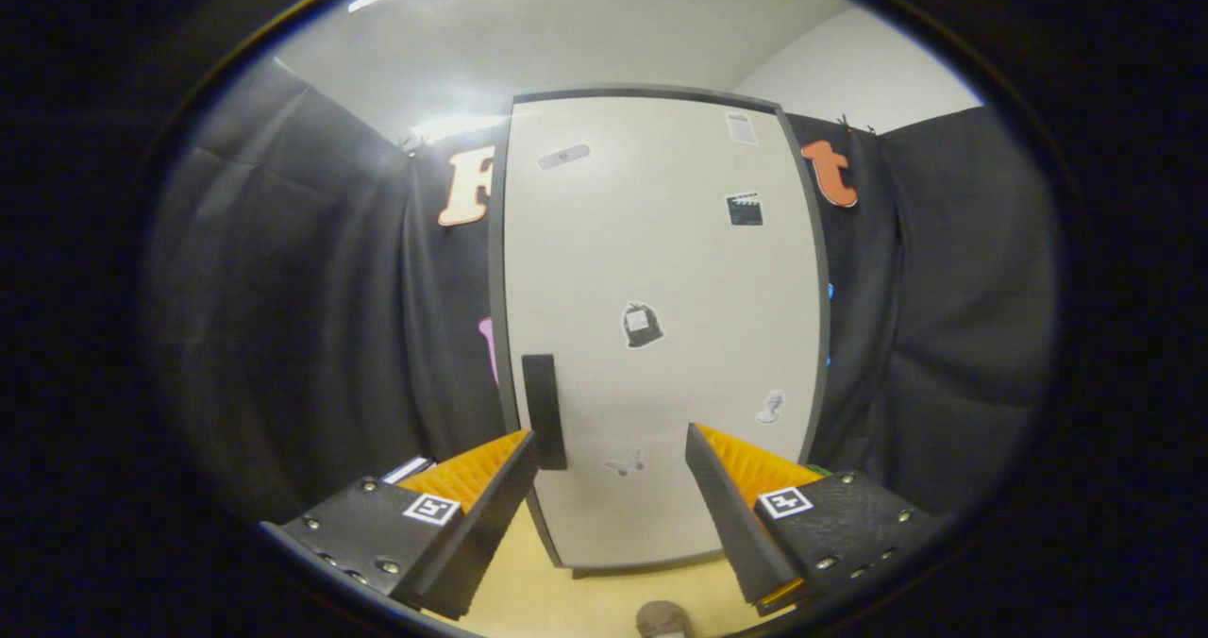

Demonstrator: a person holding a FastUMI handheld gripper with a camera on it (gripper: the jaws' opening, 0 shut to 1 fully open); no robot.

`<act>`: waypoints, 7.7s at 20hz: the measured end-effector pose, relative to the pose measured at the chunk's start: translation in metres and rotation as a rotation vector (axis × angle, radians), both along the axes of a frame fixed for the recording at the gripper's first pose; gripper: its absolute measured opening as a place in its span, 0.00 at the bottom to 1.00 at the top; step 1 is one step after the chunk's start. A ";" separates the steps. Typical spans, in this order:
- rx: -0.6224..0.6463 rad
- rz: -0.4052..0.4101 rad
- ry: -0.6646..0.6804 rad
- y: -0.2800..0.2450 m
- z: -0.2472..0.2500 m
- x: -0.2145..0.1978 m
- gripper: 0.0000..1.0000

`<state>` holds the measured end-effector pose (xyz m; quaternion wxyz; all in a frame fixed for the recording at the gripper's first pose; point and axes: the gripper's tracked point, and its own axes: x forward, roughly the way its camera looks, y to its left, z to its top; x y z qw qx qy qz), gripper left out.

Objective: Open the shoe cabinet door, grab the shoes and put them into the shoe cabinet, then close the shoe cabinet door.

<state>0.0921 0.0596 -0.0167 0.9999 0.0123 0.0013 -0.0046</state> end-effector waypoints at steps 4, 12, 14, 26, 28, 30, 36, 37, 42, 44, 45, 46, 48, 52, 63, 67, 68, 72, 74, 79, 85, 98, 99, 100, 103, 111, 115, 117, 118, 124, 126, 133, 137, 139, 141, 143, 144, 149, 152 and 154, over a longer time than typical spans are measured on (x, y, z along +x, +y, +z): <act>-0.003 0.012 0.022 0.024 -0.010 0.036 0.99; 0.008 -0.016 0.046 0.046 -0.032 0.101 0.99; 0.006 -0.032 0.045 0.045 -0.033 0.111 0.89; -0.036 -0.060 0.022 0.052 -0.037 0.131 0.42; -0.036 -0.069 0.025 0.053 -0.039 0.131 0.35; -0.027 -0.066 0.025 0.052 -0.040 0.131 0.35; -0.056 -0.078 0.017 0.050 -0.039 0.125 0.35; -0.066 -0.081 0.015 0.049 -0.038 0.122 0.35; -0.036 -0.047 0.041 0.041 -0.040 0.092 0.35; -0.034 -0.030 0.044 0.037 -0.041 0.077 0.35; -0.029 -0.020 0.043 0.035 -0.040 0.070 0.35; -0.022 -0.011 0.048 0.031 -0.040 0.063 0.36; -0.014 0.009 0.051 0.025 -0.039 0.050 0.36; -0.005 0.065 0.057 0.009 -0.037 0.020 0.36; -0.047 0.197 0.070 -0.096 -0.029 -0.061 0.35; -0.058 0.161 0.065 -0.151 -0.025 -0.083 0.35; -0.061 0.149 0.070 -0.161 -0.028 -0.085 0.35; -0.031 0.104 0.079 -0.199 -0.030 -0.087 0.35; -0.040 0.037 0.057 -0.229 -0.020 -0.095 0.27; -0.065 0.000 0.030 -0.268 -0.017 -0.093 0.20; -0.037 0.074 0.037 -0.301 -0.016 -0.084 0.20; 0.053 0.113 0.067 -0.310 -0.022 -0.118 0.26; 0.061 0.079 0.063 -0.314 -0.021 -0.123 0.26; 0.058 0.044 0.060 -0.318 -0.020 -0.128 0.26; 0.002 -0.021 0.044 -0.303 -0.021 -0.145 0.26; -0.011 -0.057 0.008 -0.196 -0.023 -0.158 0.26; -0.010 -0.056 0.023 -0.140 -0.037 -0.146 0.26; -0.001 -0.058 0.012 -0.112 -0.040 -0.139 0.26; 0.006 -0.055 0.009 -0.099 -0.043 -0.137 0.26; 0.001 -0.015 0.054 -0.030 -0.073 -0.109 0.34; -0.027 -0.006 0.075 -0.015 -0.088 -0.103 0.34; -0.038 -0.024 0.213 -0.016 -0.175 -0.076 0.39; -0.052 -0.021 0.310 -0.029 -0.250 -0.054 0.40; -0.061 -0.034 0.362 -0.037 -0.297 -0.044 0.40; -0.054 -0.038 0.417 -0.043 -0.343 -0.039 0.40; -0.023 -0.037 0.466 -0.047 -0.382 -0.036 0.40; -0.011 -0.039 0.491 -0.051 -0.402 -0.035 0.40; -0.004 -0.049 0.590 -0.062 -0.467 -0.031 0.40; 0.017 -0.051 0.649 -0.067 -0.494 -0.039 0.40; 0.028 -0.046 0.681 -0.068 -0.508 -0.043 0.40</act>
